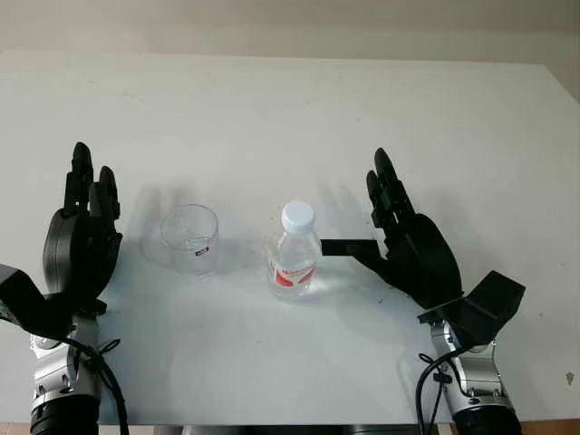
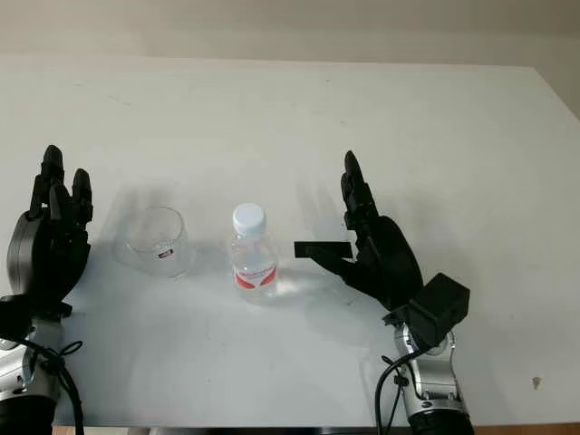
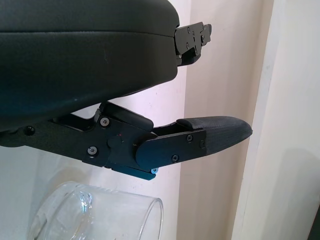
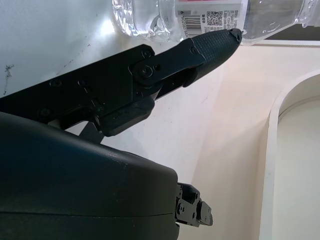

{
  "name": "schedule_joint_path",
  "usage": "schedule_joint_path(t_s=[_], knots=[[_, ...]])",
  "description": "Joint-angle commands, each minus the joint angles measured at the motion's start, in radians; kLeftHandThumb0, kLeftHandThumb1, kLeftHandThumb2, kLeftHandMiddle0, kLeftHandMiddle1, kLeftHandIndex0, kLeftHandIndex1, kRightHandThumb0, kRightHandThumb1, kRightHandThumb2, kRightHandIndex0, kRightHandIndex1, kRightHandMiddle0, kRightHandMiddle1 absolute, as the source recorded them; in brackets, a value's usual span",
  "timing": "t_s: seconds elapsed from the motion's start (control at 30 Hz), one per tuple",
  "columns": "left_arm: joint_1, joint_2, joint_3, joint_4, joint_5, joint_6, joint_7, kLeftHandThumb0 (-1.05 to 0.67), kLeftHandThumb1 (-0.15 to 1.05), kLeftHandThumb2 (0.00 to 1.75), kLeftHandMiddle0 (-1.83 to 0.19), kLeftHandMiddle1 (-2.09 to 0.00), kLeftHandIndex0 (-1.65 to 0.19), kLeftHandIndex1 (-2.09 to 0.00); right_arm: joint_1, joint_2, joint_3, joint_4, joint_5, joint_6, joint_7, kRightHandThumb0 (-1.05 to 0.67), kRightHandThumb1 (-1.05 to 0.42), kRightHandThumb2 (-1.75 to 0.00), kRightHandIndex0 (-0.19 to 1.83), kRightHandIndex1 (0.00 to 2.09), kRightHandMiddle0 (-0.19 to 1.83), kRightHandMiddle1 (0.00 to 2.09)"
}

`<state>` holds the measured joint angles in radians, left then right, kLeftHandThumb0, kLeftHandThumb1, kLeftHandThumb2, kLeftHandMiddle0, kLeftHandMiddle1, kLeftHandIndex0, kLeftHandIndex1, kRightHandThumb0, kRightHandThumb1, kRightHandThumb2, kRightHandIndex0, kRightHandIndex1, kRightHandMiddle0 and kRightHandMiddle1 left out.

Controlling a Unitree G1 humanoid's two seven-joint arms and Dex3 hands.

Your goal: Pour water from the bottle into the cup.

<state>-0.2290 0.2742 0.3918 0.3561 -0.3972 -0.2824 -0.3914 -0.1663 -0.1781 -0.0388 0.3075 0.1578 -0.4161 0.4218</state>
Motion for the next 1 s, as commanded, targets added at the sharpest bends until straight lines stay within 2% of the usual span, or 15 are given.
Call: schedule_joint_path(t_s=[0.0,0.27,0.47,0.67,0.97], knots=[[0.029,-0.016,-0.007,-0.008,0.002,-0.008,0.001,-0.74,1.05,0.59,0.19,-0.03,0.19,-0.01,0.018,-0.006,-0.005,0.003,0.002,-0.007,0.003,-0.83,-0.96,-0.05,-0.19,0.0,-0.19,0.0],[0.038,-0.023,-0.01,-0.027,0.01,-0.002,0.017,-0.74,1.05,0.58,0.19,-0.02,0.19,0.0,0.005,-0.013,-0.001,0.008,-0.03,0.003,-0.013,-0.89,-0.96,-0.05,-0.19,0.0,-0.19,0.0],[0.042,-0.032,-0.009,-0.022,0.008,-0.008,0.027,-0.75,1.05,0.57,0.19,-0.03,0.19,0.0,0.013,-0.043,0.036,-0.065,-0.005,0.053,0.083,-0.9,-0.96,-0.05,-0.19,0.0,-0.19,0.0],[0.044,-0.04,-0.014,-0.035,0.009,0.014,0.039,-0.79,1.05,0.53,0.18,-0.04,0.17,-0.02,0.045,-0.055,0.124,-0.166,0.007,0.083,0.198,-0.89,-0.97,-0.05,-0.19,0.0,-0.19,0.0],[0.045,-0.042,-0.01,-0.047,0.008,0.009,0.043,-0.76,1.05,0.54,0.19,-0.03,0.19,-0.01,0.011,-0.005,0.187,-0.072,0.017,0.118,0.243,-0.93,-0.97,-0.05,-0.19,0.0,-0.19,0.0]])
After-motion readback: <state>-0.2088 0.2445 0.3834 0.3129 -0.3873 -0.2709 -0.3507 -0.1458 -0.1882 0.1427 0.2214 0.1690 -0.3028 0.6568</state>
